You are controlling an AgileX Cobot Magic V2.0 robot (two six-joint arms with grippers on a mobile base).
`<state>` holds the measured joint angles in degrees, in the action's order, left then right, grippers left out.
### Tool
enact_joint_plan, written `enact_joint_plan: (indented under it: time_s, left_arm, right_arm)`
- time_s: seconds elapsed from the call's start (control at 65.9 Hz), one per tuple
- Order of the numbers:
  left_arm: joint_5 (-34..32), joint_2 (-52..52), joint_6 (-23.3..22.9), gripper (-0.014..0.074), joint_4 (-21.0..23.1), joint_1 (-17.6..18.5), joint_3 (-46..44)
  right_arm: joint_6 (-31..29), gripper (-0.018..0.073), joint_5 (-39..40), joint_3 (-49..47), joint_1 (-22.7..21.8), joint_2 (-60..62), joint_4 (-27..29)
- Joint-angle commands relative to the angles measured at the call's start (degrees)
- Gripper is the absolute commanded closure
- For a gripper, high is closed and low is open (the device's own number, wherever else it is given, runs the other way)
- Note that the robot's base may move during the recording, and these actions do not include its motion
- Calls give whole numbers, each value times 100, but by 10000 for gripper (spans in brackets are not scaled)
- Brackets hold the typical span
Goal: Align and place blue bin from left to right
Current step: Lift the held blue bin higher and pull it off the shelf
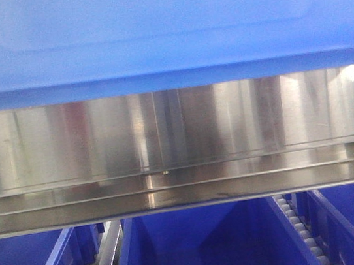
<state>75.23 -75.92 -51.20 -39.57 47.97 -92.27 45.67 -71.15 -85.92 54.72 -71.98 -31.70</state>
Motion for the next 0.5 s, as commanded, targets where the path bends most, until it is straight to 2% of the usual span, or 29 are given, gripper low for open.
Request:
enact_joint_plan:
  time_s: [0.0, 0.486]
  left_arm:
    - [-526, 76, -50, 707, -54, 103, -57]
    - [-526, 63, -1, 707, -79, 103, -22]
  right_arm:
    - [76, 630, 581, -36, 37, 66, -126]
    - [76, 630, 906, -36, 37, 66, -126]
